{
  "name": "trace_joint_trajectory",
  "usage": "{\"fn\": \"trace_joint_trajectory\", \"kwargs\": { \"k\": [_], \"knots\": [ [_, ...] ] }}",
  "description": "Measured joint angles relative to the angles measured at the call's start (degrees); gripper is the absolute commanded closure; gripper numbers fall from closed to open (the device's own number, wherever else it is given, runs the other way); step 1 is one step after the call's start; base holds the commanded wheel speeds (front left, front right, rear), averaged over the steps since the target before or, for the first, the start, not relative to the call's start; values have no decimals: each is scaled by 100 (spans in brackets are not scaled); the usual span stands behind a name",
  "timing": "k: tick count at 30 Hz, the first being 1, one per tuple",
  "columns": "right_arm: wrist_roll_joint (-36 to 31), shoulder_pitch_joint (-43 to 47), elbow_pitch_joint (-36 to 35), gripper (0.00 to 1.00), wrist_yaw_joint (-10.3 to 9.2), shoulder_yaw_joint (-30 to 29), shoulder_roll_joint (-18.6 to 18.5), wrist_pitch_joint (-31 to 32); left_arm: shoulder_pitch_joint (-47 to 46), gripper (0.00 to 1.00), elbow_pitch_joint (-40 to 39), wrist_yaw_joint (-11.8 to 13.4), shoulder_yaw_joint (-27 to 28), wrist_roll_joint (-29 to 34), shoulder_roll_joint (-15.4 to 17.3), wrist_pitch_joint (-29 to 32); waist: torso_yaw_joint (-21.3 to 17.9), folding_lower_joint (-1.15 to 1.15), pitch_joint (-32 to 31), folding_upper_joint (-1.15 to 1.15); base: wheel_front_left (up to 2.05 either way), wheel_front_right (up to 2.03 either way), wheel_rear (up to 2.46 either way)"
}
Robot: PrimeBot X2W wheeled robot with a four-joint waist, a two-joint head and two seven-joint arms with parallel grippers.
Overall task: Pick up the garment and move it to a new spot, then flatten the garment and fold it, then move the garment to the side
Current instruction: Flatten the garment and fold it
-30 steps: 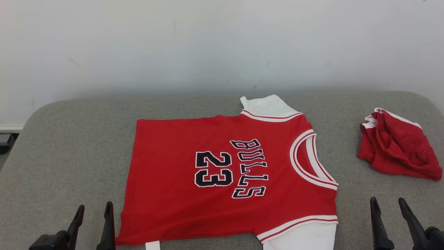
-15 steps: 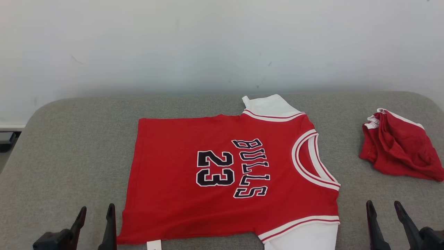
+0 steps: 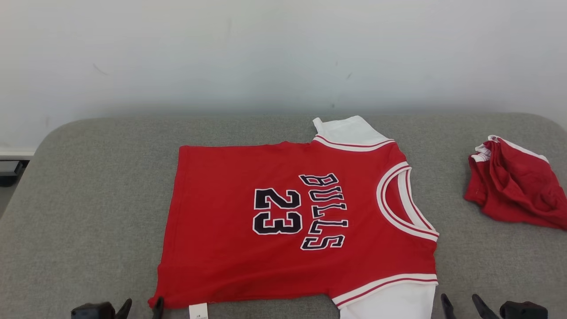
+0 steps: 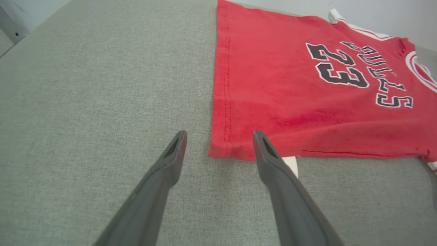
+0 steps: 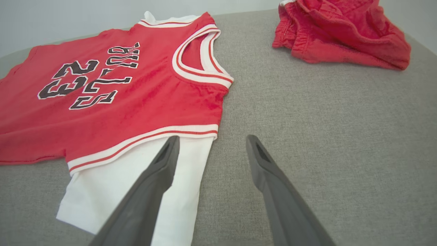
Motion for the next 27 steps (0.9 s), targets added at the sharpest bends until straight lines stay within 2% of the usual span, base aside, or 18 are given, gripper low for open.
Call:
{"fn": "trace_joint_trajectory", "kwargs": {
  "k": [14,23,24,25,26,27],
  "knots": [
    [296,-25,747,0,220,483,170,1016,-693,0,1123,-352,-109,-299,-105,442,36,0,230,0,0,0,0],
    [359,-261,1112,0,268,541,233,1266,-945,0,1689,-498,-151,-363,-258,486,49,0,240,0,0,0,0],
    [396,-275,1137,51,269,545,249,1277,-961,0,1758,-497,-152,-365,-266,486,49,0,236,0,0,0,0],
    [399,-292,1165,89,275,552,253,1290,-986,15,1818,-500,-157,-367,-269,486,50,0,233,0,0,0,0],
    [400,-325,1209,100,277,558,254,1295,-1010,55,1855,-503,-159,-367,-275,486,51,0,229,0,0,0,0],
    [412,-363,1249,100,294,559,260,1303,-1028,75,1891,-505,-159,-368,-285,485,52,0,226,0,0,0,0]
  ]
}}
